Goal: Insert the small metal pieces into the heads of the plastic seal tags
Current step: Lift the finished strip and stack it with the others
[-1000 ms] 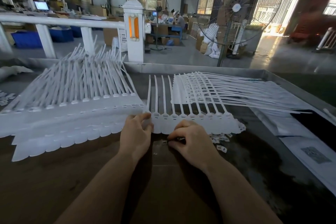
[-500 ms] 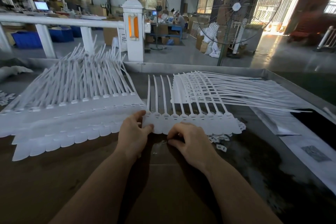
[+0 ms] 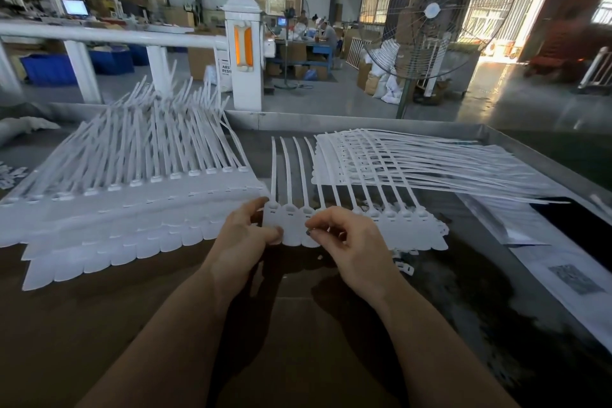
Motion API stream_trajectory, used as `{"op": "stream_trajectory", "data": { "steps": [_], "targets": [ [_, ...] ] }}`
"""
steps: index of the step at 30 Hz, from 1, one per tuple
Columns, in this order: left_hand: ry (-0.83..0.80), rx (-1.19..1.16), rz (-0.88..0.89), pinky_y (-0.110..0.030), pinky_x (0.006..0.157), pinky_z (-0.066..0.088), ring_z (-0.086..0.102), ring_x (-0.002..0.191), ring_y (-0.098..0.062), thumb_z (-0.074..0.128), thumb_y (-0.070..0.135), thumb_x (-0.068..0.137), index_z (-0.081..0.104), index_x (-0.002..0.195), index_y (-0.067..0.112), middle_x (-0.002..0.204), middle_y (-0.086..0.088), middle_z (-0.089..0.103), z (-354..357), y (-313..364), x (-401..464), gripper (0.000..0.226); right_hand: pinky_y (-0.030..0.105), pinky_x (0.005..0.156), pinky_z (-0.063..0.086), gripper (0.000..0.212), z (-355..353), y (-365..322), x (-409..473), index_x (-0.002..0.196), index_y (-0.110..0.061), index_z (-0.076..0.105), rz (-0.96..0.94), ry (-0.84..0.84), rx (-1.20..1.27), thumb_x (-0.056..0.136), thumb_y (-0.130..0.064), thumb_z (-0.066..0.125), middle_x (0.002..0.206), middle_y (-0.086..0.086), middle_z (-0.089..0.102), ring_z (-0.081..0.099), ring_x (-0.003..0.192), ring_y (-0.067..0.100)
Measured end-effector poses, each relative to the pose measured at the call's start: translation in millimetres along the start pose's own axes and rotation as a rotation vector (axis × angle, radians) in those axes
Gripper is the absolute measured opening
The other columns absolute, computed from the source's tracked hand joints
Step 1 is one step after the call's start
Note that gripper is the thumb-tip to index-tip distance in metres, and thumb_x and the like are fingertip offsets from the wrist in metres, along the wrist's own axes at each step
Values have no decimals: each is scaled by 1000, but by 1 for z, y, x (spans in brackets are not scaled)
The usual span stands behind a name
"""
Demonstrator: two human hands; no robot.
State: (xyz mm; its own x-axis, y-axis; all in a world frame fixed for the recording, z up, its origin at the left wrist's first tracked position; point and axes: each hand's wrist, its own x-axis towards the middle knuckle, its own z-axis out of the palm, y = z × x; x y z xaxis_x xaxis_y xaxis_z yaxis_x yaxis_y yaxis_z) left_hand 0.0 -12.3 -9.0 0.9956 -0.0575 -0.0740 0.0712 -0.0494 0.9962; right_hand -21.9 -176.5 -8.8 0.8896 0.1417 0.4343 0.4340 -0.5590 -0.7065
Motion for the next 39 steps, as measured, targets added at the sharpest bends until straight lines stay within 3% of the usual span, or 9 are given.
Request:
{"op": "stream_trajectory", "data": {
  "steps": [6,11,14,17,23,26,33,39],
  "targets": [
    [81,110,66,-39,90,51,51,112,-24,56,-2,85,38,138,21,131,-7,48,5,-2,3,60,3,79,40,16,3,2,-3,101,-24,67,-28,-237,-89,89,-18,59,89,-21,59,55,87,-8],
    [162,243,156,-17,76,41,50,94,-7,56,5,89,42,136,13,109,5,49,10,-6,5,50,12,84,39,15,5,5,-3,100,-27,67,-37,-314,-151,89,-22,59,96,-15,62,53,91,-2],
    [145,249,158,-20,78,46,54,92,-7,58,4,88,47,131,12,113,1,56,8,-7,7,45,10,81,39,14,5,5,-3,97,-27,66,-36,-329,-149,89,-20,58,93,-18,58,53,90,-3],
    [99,156,115,-32,82,53,56,105,-19,60,2,85,45,130,18,118,-4,56,3,-9,9,50,6,78,39,15,5,5,-3,95,-28,67,-26,-297,-112,89,-18,59,86,-23,57,54,87,-7],
    [-16,-54,88,-29,61,56,68,81,-20,57,-8,83,49,102,33,99,-5,66,-3,-12,11,46,3,76,39,14,6,3,-3,94,-24,68,-40,-239,-57,89,-15,59,83,-22,58,54,83,-10],
    [-68,-168,72,-34,61,56,70,80,-28,55,-11,82,50,108,28,98,-13,69,-7,-12,12,47,3,76,39,13,6,0,-3,92,-24,67,-55,-171,-13,89,-13,59,84,-20,59,54,84,-9],
    [-80,-283,61,-31,59,56,70,81,-29,56,-11,81,54,110,24,99,-11,69,-7,-12,13,46,9,73,46,17,0,-6,-2,89,-23,67,-3,-13,181,88,-7,60,82,-12,65,59,80,-2],
    [-91,-221,12,-31,60,56,65,91,-30,55,-15,78,52,107,21,107,-14,62,-6,-12,14,47,12,74,48,16,0,-6,0,88,-21,68,40,63,198,87,-7,60,83,-10,66,60,81,1]
  ]
}}
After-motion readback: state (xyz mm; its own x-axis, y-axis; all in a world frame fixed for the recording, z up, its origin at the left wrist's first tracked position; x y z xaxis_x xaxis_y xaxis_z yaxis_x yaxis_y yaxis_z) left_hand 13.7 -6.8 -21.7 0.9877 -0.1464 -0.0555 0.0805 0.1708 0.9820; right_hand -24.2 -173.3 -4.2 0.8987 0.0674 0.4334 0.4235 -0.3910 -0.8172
